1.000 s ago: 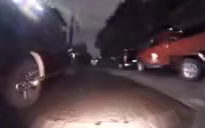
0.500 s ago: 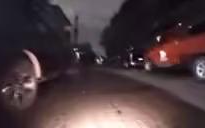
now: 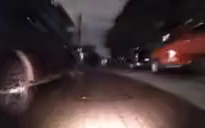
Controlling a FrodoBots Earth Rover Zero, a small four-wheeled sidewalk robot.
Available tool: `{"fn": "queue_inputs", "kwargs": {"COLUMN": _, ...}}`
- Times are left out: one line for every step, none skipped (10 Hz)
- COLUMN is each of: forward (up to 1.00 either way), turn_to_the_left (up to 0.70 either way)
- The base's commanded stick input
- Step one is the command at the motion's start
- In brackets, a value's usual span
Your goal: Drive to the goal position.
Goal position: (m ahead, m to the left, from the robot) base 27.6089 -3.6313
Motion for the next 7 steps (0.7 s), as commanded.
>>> {"fn": "queue_inputs", "kwargs": {"forward": 1.0, "turn_to_the_left": 0.0}}
{"fn": "queue_inputs", "kwargs": {"forward": 1.0, "turn_to_the_left": 0.0}}
{"fn": "queue_inputs", "kwargs": {"forward": 1.0, "turn_to_the_left": 0.0}}
{"fn": "queue_inputs", "kwargs": {"forward": 1.0, "turn_to_the_left": 0.0}}
{"fn": "queue_inputs", "kwargs": {"forward": 1.0, "turn_to_the_left": 0.0}}
{"fn": "queue_inputs", "kwargs": {"forward": 1.0, "turn_to_the_left": 0.0}}
{"fn": "queue_inputs", "kwargs": {"forward": 1.0, "turn_to_the_left": 0.0}}
